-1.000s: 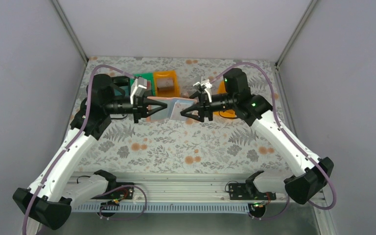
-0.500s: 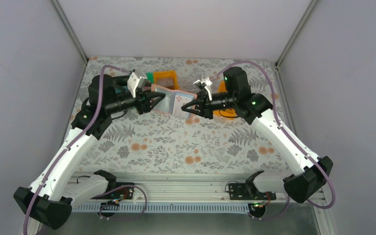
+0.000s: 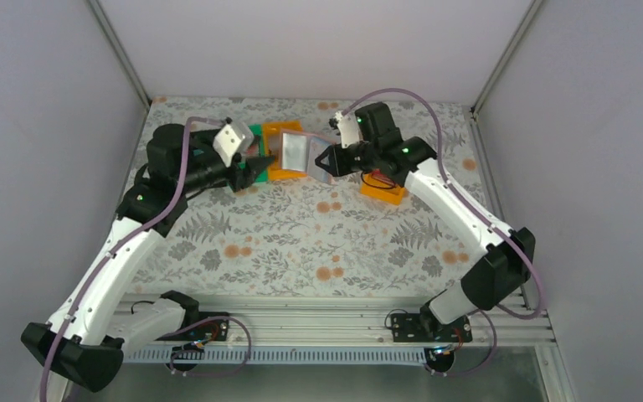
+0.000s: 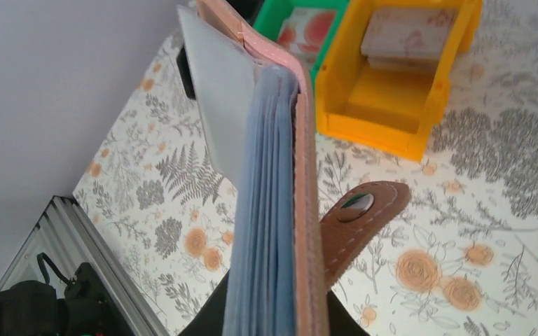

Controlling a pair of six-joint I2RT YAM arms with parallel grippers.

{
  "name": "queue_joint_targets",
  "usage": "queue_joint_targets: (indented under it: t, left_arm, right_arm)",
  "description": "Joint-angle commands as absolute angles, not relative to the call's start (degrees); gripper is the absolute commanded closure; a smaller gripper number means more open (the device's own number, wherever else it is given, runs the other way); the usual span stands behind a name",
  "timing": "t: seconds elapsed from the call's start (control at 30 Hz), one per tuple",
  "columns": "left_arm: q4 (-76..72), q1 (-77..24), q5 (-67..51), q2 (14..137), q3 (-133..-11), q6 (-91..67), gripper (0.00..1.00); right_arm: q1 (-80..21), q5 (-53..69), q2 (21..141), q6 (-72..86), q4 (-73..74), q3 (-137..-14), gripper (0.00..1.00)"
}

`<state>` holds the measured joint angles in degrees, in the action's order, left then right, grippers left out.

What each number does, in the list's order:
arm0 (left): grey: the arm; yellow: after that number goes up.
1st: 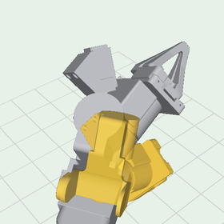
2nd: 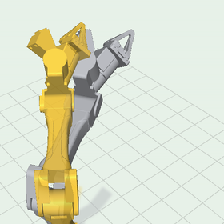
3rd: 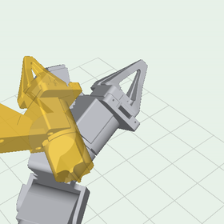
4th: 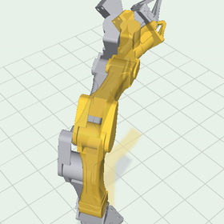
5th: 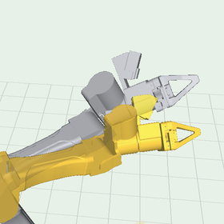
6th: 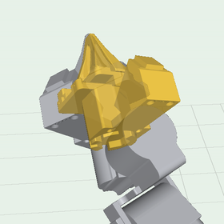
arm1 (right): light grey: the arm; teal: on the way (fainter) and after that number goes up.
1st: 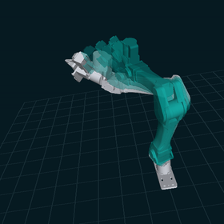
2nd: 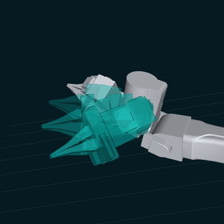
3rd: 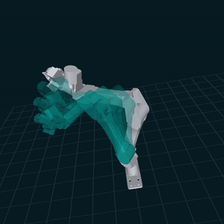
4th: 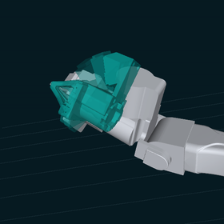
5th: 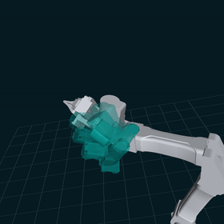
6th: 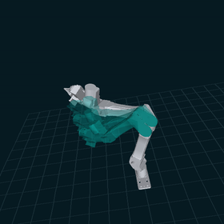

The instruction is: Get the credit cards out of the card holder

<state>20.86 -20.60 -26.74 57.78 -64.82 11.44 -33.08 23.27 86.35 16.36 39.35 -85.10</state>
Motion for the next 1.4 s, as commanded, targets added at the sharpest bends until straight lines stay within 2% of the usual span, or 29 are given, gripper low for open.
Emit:
queue_joint_targets:
  t: [0.0,0.1,0.2,0.23,0.63,0.8,0.97,1.13,1.2,1.27,1.37]
  left_arm:
    - [22.7,-24.43,-54.43,57.68,-63.74,11.59,0.43]
    - [16.72,-25.92,-58.95,58.32,-58.35,4.52,0.46]
    - [12.91,-24.4,-54.89,58.95,-56.91,-1.99,0.6]
    - [12.35,-23.93,-54.7,59.22,-56.79,-2.73,0.62]
    - [12.74,-22.52,-55.26,60.19,-58.38,-2.9,0.71]
    - [9.78,-22.06,-56.75,60.7,-59.19,-6.17,0.72]
    - [3.65,-22.7,-59.86,62.25,-61.11,-12.91,0.68]
    - [-0.24,-25.23,-61.35,63.62,-60.79,-17.44,0.69]
    - [1.11,-25.81,-61.36,63.95,-60.61,-16.52,0.79]
    - [1.49,-26.05,-61.69,63.7,-60.14,-16.48,0.95]
    - [1.71,-26.19,-63.42,63.29,-60.19,-15.89,0.98]
  right_arm:
    - [-34.5,25.22,86.48,17.16,41.46,-88.6,0.96]
    - [-35.62,32.12,84.57,13.64,39.42,-88.39,0.96]
    - [-36.01,38.5,81.5,10.42,37.82,-87.51,0.96]
    - [-36.11,41.08,80.76,9.58,37.47,-87.41,0.96]
    - [-41.59,50.16,77.52,2.19,32.29,-84.25,0.96]
    - [-41.75,53.27,77.45,-0.49,33.6,-84.31,0.96]
    - [-41.84,52.29,78.22,-0.7,32.48,-83.77,0.96]
    - [-41.92,51.16,79.71,-0.95,31.65,-83.75,0.96]
    - [-41.92,50.44,79.67,-1.09,30.95,-83.13,0.96]
    - [-41.92,50.3,80.41,-0.97,31.05,-83.32,0.96]
    - [-41.84,51.05,81.22,-0.92,31.28,-83.65,0.96]
